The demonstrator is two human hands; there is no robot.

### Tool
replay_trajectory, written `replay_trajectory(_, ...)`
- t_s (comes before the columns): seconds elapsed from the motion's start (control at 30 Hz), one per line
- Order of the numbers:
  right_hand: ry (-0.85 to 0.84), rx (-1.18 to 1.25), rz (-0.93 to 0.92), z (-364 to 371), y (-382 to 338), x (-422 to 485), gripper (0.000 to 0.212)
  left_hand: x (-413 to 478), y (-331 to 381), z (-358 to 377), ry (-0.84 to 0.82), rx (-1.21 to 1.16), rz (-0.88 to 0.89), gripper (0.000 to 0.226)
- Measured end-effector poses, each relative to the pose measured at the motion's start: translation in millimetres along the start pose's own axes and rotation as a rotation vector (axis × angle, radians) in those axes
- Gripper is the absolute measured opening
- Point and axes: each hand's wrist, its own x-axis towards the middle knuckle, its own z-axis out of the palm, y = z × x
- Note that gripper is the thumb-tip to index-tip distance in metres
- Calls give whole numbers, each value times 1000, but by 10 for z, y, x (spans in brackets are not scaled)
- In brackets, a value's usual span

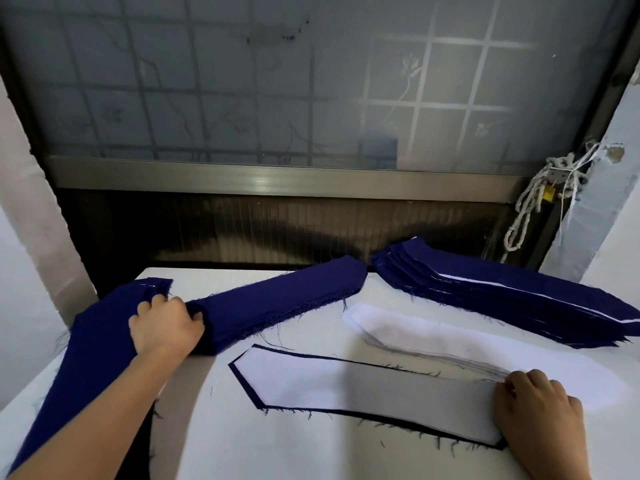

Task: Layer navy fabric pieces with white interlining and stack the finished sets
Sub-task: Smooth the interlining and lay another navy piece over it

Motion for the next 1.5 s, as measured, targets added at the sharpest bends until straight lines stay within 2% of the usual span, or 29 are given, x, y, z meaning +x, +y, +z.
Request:
replay_trajectory(0.13,7,0,-17,-2,8,15,11,75,18,35,-67,-120,-50,26)
replay_trajectory(0.3,-22,0,-2,-10,12,14,6,56,84,30,-62,-23,-25,32)
replay_trajectory(0.4,-112,-103,11,-36,4,45,12,17,58,24,-56,57,-19,34)
replay_trajectory(0.5,-96,-28,33,-28,0,21,8,13,62,-17,-94,132,15,25)
replay_trajectory(0.67,-113,-42,49,-48,-3,51,10,17,99,-146,-148,60,14,7)
replay_trajectory(0.83,-152,-85,19,-75,-24,79,20,-87,167,-95,-77,180,95,15)
replay_trajectory(1.07,-159,-70,63,-90,-36,61,15,-237,155,42,-51,-294,106,15)
replay_trajectory(1.27,-64,8,69,-20,-28,46,4,-360,160,137,142,-341,131,2)
replay_trajectory(1.37,-9,48,28,19,-17,41,9,-337,162,151,149,-361,74,24)
replay_trajectory(1.5,0,51,3,49,-11,37,15,-177,83,90,48,-240,5,42)
